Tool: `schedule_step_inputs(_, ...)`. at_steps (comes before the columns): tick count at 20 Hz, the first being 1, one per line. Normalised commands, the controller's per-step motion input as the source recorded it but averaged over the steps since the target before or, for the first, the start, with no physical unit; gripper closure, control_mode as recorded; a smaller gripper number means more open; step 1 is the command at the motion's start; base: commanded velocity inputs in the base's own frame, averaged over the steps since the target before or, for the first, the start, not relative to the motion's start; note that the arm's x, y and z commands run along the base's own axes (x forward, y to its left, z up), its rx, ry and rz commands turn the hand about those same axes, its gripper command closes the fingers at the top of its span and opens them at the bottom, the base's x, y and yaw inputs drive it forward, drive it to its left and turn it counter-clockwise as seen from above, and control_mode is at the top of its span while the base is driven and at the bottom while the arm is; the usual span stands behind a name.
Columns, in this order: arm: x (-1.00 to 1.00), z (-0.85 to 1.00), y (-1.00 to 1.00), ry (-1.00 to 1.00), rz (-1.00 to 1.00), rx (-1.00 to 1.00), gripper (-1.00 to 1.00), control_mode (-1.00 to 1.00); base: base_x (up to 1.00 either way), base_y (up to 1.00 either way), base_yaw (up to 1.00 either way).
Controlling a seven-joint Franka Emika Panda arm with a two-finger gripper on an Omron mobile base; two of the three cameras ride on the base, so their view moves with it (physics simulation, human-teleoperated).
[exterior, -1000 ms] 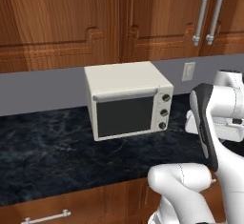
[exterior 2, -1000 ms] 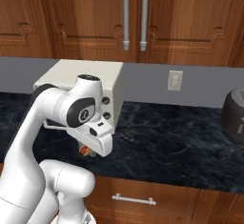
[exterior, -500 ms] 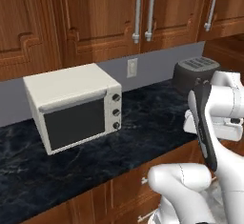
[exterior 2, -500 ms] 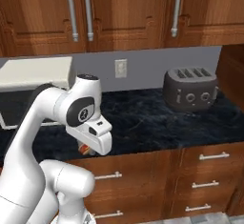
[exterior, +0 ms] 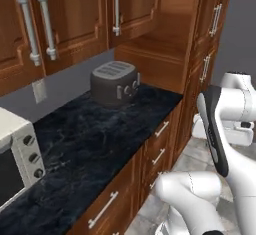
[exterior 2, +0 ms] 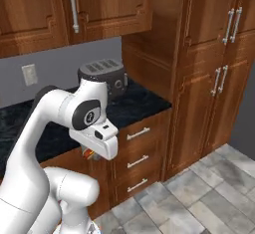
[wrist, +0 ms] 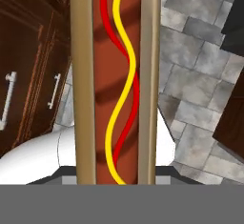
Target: Store the hot dog in the freezer for long-term storage. Close the freezer door after placing the cooked food.
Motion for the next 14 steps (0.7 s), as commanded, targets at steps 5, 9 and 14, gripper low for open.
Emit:
schedule_step_inputs(5,0.0,0.0,0.0,0.0,0.0,0.0,1.0,1.0,0.0,-0.44,-0.73)
schedule_step_inputs(9,0.0,0.0,0.0,0.0,0.0,0.0,1.0,1.0,0.0,-0.17,-0.69)
schedule_step_inputs(14,0.0,0.0,0.0,0.0,0.0,0.0,1.0,1.0,-0.1,-0.07,-0.68)
